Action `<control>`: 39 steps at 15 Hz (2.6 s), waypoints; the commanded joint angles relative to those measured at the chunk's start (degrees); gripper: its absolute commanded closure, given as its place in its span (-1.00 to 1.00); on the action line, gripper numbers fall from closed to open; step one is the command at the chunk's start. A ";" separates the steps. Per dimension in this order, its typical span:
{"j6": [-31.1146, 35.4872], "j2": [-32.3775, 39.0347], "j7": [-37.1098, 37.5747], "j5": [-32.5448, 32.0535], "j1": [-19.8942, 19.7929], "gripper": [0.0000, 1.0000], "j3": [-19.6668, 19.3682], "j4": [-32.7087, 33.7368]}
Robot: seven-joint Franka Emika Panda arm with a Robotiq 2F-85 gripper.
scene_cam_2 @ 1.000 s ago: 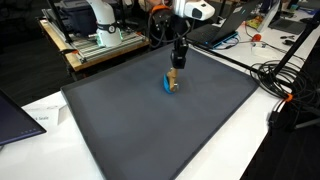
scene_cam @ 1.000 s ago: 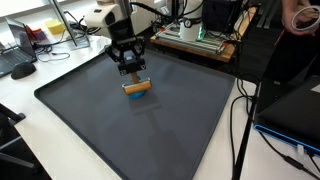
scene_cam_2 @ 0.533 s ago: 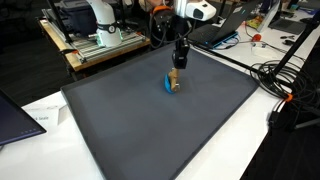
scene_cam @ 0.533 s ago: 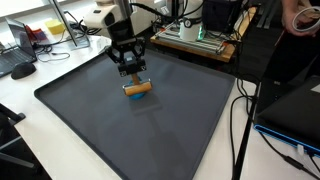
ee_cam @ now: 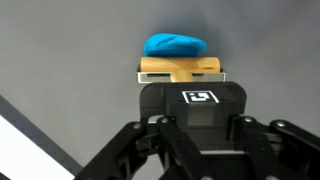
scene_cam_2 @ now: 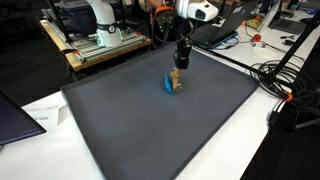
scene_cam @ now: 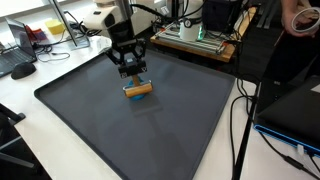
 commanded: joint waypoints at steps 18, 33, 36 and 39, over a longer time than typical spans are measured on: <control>7.61 7.28 -0.65 6.63 0.36 0.57 3.02 1.77; -2.51 2.26 9.20 12.77 -0.38 0.57 4.57 5.91; -3.31 0.12 12.39 15.69 -0.23 0.57 4.09 5.93; -2.41 -1.18 18.01 15.09 0.47 0.57 2.72 6.58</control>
